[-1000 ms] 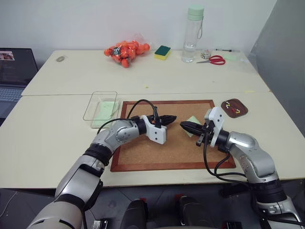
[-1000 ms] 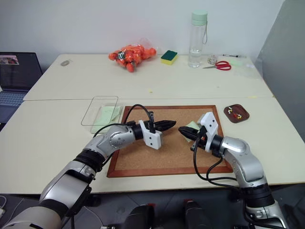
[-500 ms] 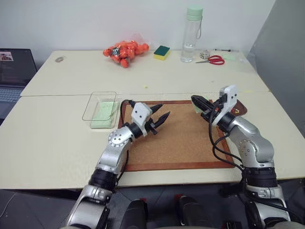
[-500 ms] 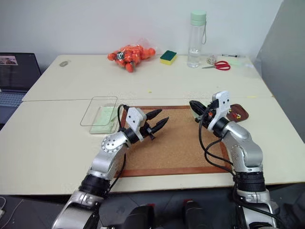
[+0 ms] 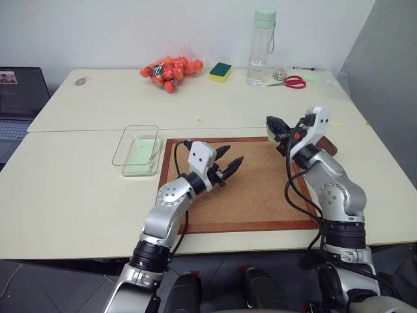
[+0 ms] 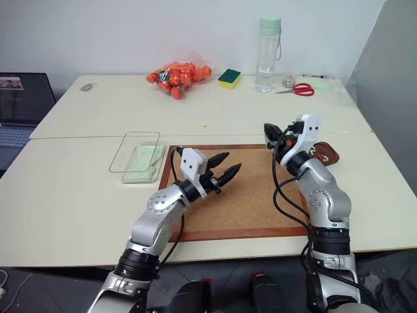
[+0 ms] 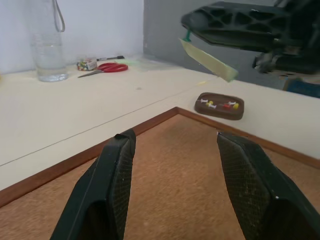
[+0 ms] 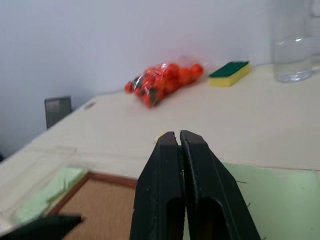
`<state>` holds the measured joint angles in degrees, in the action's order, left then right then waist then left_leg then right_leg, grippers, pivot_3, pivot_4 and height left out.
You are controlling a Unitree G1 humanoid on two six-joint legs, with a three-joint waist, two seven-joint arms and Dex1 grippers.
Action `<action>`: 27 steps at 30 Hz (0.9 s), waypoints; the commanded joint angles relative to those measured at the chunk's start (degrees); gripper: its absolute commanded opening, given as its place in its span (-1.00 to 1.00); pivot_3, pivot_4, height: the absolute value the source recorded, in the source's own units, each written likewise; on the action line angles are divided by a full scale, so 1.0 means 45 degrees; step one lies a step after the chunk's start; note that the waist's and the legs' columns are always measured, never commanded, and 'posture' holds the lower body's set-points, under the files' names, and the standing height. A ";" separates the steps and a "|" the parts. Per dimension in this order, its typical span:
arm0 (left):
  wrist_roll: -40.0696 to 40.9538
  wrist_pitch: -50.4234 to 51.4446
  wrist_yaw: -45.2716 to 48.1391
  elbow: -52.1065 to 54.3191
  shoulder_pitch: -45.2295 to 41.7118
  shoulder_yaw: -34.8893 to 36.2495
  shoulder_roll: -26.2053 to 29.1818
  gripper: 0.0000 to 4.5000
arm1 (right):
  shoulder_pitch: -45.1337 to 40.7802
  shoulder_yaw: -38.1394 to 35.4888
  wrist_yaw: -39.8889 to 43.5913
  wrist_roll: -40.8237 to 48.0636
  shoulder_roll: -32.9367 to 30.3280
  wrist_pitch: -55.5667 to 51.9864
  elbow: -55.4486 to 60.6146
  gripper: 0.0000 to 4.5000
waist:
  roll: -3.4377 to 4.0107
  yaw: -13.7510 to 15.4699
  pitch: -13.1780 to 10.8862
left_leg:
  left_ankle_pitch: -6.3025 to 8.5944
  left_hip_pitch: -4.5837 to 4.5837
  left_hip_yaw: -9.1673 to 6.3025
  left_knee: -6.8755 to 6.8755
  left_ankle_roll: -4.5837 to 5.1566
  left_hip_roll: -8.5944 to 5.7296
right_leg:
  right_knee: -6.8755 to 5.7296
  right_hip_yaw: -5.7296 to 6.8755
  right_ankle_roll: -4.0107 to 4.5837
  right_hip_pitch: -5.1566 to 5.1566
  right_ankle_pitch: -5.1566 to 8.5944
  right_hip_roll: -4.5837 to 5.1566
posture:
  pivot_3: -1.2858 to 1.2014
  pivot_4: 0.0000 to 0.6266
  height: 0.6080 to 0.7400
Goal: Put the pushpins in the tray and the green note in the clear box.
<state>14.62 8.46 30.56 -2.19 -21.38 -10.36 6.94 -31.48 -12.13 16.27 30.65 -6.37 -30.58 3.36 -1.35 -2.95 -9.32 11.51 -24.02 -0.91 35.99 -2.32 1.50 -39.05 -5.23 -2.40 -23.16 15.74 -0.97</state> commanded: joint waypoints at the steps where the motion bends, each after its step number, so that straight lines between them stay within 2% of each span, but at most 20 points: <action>1: -0.0351 -0.0172 -0.0339 0.0373 0.0005 -0.0515 -0.0651 0.21 | -0.0496 -0.0564 -0.1530 0.0763 0.0873 -0.0237 0.0583 -1.00 | 0.0000 0.0004 0.0000 | 0.0000 -0.0001 -0.0001 -0.0001 0.0000 -0.0001 | 0.0001 0.0000 0.0000 0.0000 0.0000 0.0000 | 0.03 -0.52 1.00; 7: -0.1107 -0.0868 -0.1019 -0.0611 -0.0282 -0.0647 -0.1363 0.21 | -0.0854 -0.1596 -0.3357 0.2359 0.1940 -0.0909 0.0851 -1.00 | 0.0000 0.0008 0.0000 | 0.0000 -0.0003 0.0002 -0.0001 0.0000 -0.0003 | 0.0003 -0.0004 0.0000 0.0000 0.0000 0.0001 | 0.03 -0.52 1.00; 14: -0.1170 -0.1418 -0.1395 -0.1644 -0.0911 -0.0415 -0.2173 0.21 | -0.0980 -0.2717 -0.5429 0.4881 0.3034 -0.1462 0.1277 -1.00 | 0.0000 -0.0011 0.0000 | 0.0000 -0.0006 0.0003 -0.0003 0.0001 -0.0010 | 0.0006 -0.0002 -0.0001 -0.0003 0.0001 -0.0003 | 0.03 -0.52 1.00; 27: -0.1185 -0.1658 -0.1478 -0.2234 -0.1293 -0.0250 -0.2947 0.21 | -0.0429 -0.2272 -0.6760 0.6555 0.3367 -0.1346 0.1784 -1.00 | 0.0000 -0.0060 0.0000 | 0.0001 -0.0019 0.0001 -0.0006 0.0001 -0.0020 | 0.0016 0.0001 -0.0003 -0.0008 0.0002 -0.0012 | 0.03 -0.52 1.00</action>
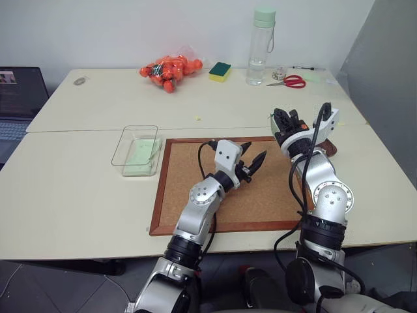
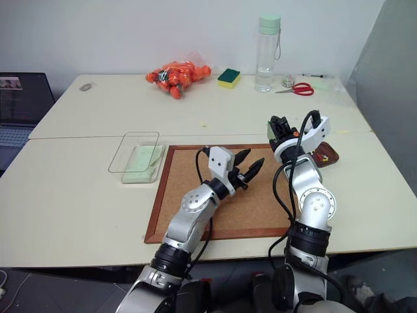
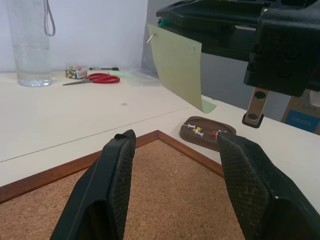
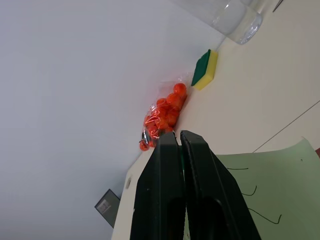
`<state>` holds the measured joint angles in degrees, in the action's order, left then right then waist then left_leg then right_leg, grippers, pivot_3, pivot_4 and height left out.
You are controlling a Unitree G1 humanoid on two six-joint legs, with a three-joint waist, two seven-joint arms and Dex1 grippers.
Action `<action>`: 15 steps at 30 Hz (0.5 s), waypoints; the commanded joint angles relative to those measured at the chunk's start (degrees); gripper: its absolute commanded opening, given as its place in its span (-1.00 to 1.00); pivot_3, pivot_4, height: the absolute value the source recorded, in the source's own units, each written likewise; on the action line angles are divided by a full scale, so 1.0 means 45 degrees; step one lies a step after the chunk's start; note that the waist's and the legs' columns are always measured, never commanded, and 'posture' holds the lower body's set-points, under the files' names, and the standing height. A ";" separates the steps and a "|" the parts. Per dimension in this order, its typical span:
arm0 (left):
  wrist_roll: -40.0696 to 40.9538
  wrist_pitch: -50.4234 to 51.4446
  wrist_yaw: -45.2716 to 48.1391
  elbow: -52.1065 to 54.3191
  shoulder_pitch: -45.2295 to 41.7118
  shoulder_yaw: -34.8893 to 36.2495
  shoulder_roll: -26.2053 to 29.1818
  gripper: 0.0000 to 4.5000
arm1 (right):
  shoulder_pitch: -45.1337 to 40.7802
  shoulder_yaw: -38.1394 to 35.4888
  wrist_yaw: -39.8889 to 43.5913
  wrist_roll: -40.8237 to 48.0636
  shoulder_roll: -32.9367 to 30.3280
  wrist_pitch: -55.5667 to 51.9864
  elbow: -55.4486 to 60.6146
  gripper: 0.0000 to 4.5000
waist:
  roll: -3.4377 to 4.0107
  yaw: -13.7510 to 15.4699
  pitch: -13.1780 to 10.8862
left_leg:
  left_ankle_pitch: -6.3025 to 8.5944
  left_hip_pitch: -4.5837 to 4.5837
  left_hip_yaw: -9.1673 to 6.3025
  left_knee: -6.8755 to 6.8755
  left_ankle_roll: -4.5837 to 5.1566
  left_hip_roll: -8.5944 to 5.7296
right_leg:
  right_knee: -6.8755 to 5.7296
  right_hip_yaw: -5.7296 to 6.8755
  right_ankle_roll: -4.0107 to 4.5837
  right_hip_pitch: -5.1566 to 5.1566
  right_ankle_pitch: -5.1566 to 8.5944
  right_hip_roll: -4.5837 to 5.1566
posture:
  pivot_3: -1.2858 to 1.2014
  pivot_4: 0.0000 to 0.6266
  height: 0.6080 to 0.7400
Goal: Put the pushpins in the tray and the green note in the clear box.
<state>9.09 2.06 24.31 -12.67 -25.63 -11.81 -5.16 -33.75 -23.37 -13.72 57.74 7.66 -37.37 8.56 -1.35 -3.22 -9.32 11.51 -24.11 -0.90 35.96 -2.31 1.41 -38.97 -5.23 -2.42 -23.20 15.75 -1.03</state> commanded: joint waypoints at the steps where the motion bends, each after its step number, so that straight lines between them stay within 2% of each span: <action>1: 0.0032 -0.0234 -0.0110 0.0084 -0.0366 0.0078 -0.0292 0.21 | 0.0139 0.0275 -0.0140 0.0619 0.0265 0.0157 0.0686 -1.00 | 0.0000 0.0000 0.0000 | 0.0000 -0.0001 0.0000 0.0000 0.0000 0.0000 | 0.0000 0.0000 0.0000 0.0000 0.0000 0.0000 | 0.03 -0.52 1.00; 15: 0.0005 -0.0182 -0.0090 -0.0192 -0.0607 0.0190 -0.0694 0.21 | 0.0767 0.1156 -0.0637 0.1294 0.0447 0.0380 0.1112 -1.00 | 0.0000 -0.0003 0.0000 | 0.0000 -0.0008 -0.0002 -0.0002 0.0001 -0.0009 | 0.0008 0.0002 -0.0001 -0.0005 0.0001 -0.0004 | 0.03 -0.52 1.00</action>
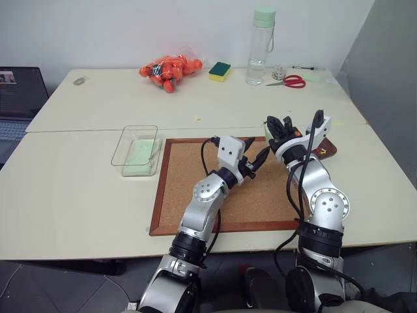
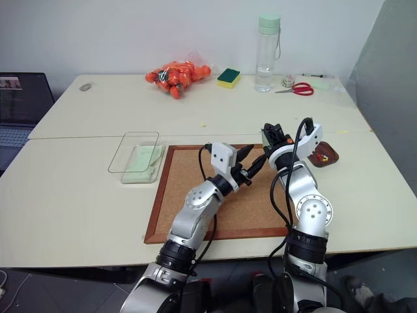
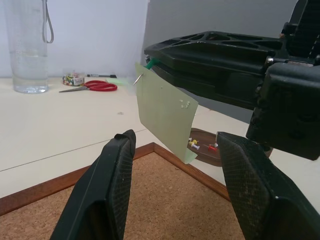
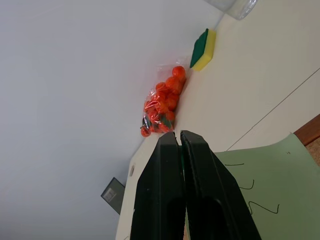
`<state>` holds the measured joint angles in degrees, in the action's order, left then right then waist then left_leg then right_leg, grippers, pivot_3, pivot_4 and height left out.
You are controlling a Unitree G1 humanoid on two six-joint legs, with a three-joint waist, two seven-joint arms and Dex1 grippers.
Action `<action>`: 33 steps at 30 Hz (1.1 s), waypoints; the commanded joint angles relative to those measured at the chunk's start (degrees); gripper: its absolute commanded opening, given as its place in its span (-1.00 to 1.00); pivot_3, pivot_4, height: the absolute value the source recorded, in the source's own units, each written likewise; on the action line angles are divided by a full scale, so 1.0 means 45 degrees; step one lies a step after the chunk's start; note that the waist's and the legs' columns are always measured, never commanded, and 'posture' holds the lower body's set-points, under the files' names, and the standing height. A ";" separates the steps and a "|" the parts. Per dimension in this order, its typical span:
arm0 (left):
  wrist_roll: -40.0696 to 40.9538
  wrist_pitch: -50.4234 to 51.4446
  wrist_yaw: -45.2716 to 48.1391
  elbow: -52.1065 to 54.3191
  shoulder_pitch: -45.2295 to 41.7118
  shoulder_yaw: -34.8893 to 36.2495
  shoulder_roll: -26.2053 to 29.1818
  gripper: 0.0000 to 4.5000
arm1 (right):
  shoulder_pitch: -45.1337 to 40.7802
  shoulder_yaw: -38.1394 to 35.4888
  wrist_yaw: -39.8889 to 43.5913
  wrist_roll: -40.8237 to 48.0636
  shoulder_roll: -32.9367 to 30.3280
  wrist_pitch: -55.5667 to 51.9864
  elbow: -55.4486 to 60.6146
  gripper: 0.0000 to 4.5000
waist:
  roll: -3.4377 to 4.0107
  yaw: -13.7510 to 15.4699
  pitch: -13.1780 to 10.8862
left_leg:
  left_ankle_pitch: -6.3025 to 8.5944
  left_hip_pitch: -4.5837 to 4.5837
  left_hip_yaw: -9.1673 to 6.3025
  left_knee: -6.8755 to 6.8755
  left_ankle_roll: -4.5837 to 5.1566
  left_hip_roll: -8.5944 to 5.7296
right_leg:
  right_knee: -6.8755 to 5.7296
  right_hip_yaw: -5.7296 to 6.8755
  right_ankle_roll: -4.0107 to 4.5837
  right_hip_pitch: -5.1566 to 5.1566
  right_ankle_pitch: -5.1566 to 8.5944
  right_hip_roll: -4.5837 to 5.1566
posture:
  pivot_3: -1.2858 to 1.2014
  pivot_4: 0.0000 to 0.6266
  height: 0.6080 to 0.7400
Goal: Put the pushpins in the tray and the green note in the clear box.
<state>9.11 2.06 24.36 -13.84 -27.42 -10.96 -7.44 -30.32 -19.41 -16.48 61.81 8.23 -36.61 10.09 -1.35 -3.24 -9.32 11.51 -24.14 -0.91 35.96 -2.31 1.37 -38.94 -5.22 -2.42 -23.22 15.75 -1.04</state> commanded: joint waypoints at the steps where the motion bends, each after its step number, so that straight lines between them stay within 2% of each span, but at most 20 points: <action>1: 0.0001 -0.0183 -0.0154 0.0000 -0.0256 0.0059 -0.0194 0.21 | 0.0045 0.0346 -0.0057 0.0433 0.0334 0.0213 0.0827 -1.00 | 0.0000 0.0001 0.0000 | 0.0000 0.0000 -0.0001 0.0000 0.0000 0.0000 | 0.0000 0.0001 0.0000 0.0000 0.0000 0.0000 | 0.03 -0.52 1.00; 24: -0.0022 -0.0664 -0.0294 -0.0823 -0.0622 0.0515 -0.0295 0.21 | 0.0699 0.0995 -0.0254 0.1347 0.0310 0.0224 0.1265 -1.00 | 0.0000 -0.0002 0.0000 | 0.0001 -0.0019 -0.0010 -0.0005 0.0001 0.0000 | 0.0015 0.0012 0.0000 -0.0009 0.0001 -0.0006 | 0.03 -0.52 1.00; 27: -0.0049 -0.0676 -0.0282 -0.0819 -0.0598 0.0493 -0.0292 0.00 | 0.0738 0.1039 -0.0267 0.1355 0.0303 0.0269 0.1296 -1.00 | 0.0000 -0.0002 0.0000 | 0.0001 -0.0020 -0.0010 -0.0005 0.0001 0.0000 | 0.0016 0.0013 0.0000 -0.0010 0.0001 -0.0006 | 0.03 -0.52 1.00; 33: -0.0062 -0.0695 -0.0283 -0.0835 -0.0598 0.0502 -0.0300 -0.57 | 0.0796 0.1108 -0.0305 0.1386 0.0270 0.0357 0.1317 -1.00 | 0.0000 -0.0003 0.0000 | 0.0001 -0.0023 -0.0011 -0.0006 0.0001 0.0001 | 0.0018 0.0013 0.0000 -0.0012 0.0001 -0.0006 | 0.03 -0.52 1.00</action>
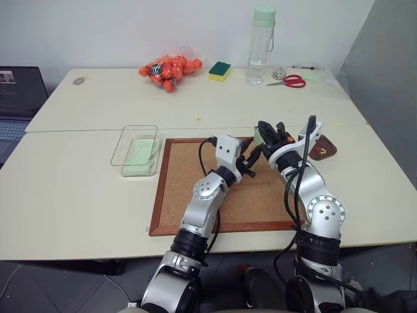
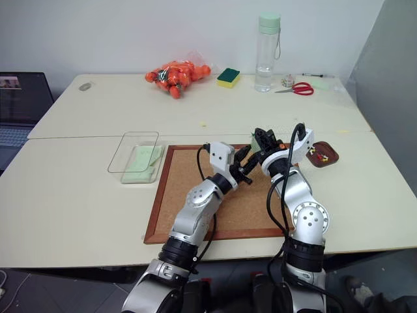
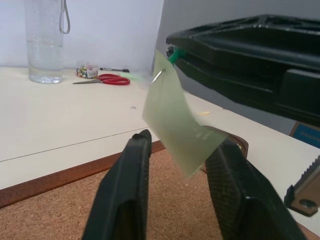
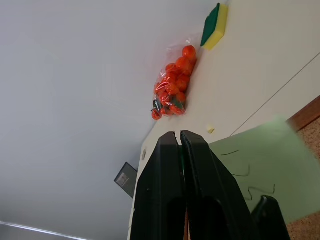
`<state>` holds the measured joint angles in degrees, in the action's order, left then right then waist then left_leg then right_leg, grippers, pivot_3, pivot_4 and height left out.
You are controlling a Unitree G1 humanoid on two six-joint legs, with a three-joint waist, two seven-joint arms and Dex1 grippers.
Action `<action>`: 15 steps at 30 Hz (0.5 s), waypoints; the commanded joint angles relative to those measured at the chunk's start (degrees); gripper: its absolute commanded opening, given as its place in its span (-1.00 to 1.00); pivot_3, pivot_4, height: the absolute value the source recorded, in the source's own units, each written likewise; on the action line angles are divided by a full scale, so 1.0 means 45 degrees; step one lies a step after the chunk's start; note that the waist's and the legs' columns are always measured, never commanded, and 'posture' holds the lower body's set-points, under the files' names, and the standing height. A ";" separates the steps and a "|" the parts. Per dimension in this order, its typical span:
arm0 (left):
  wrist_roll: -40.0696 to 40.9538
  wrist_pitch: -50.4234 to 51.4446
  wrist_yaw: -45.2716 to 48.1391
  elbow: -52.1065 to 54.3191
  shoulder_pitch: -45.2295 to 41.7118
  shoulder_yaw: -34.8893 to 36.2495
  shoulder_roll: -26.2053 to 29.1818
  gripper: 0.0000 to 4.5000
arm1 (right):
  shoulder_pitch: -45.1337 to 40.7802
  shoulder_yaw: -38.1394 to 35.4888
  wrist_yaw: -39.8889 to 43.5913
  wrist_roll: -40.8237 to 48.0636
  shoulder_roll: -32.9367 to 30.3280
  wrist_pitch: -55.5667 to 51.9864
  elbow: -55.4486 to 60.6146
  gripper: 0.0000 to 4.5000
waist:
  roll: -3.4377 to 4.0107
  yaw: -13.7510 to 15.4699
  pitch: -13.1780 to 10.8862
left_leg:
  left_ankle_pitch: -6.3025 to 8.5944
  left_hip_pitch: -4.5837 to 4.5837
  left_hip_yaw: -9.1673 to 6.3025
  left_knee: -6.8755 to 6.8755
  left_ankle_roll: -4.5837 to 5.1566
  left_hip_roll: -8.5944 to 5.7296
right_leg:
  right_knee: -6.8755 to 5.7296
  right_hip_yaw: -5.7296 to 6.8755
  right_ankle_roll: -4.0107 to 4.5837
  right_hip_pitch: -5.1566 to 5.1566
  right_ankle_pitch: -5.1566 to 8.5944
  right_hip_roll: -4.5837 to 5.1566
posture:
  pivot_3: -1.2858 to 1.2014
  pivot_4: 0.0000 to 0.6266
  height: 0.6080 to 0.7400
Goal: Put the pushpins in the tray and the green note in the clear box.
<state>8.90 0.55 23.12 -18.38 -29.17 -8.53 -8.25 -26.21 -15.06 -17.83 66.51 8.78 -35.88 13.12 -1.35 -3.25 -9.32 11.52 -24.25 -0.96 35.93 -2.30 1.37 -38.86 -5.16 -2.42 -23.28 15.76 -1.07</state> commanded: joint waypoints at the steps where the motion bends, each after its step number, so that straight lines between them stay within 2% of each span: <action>1: -0.0020 -0.0359 -0.0013 0.0181 -0.0201 -0.0039 -0.0123 -0.64 | -0.0107 0.0150 -0.0013 0.0348 0.0136 0.0210 0.0644 -1.00 | 0.0000 0.0000 0.0000 | 0.0000 0.0000 0.0000 0.0000 0.0000 0.0000 | 0.0000 0.0001 0.0000 0.0000 0.0000 0.0000 | 0.03 -0.52 1.00; 5: -0.0032 -0.0341 -0.0033 0.0236 -0.0171 -0.0053 -0.0133 -0.97 | -0.0110 0.0162 -0.0032 0.0359 0.0098 0.0255 0.0621 -1.00 | 0.0000 0.0000 0.0000 | 0.0000 -0.0001 0.0000 0.0000 0.0000 0.0000 | 0.0001 0.0001 0.0000 0.0000 0.0000 0.0000 | 0.03 -0.52 1.00; 11: 0.0007 -0.0219 -0.0125 0.0322 -0.0152 0.0003 -0.0146 -1.00 | -0.0147 0.0154 -0.0059 0.0331 0.0051 0.0339 0.0620 -1.00 | 0.0000 0.0000 0.0000 | 0.0000 -0.0003 -0.0002 -0.0001 0.0000 0.0001 | 0.0002 0.0002 0.0000 -0.0001 0.0000 0.0000 | 0.03 -0.52 1.00; 15: 0.0747 0.0668 -0.0295 0.0570 -0.0276 0.0424 -0.0500 -1.00 | -0.0112 0.0228 0.0013 0.0158 -0.0043 0.0362 0.0701 -1.00 | 0.0000 0.0000 0.0000 | 0.0000 -0.0004 -0.0002 -0.0001 0.0000 0.0001 | 0.0004 0.0002 0.0000 -0.0001 0.0000 0.0000 | 0.03 -0.52 1.00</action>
<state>9.88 1.78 21.98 -18.33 -29.17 -7.46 -9.24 -26.22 -14.48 -18.00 66.54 8.72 -35.15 13.14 -1.35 -3.25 -9.33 11.52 -24.27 -0.98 35.93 -2.30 1.38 -38.83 -5.15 -2.42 -23.28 15.76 -1.07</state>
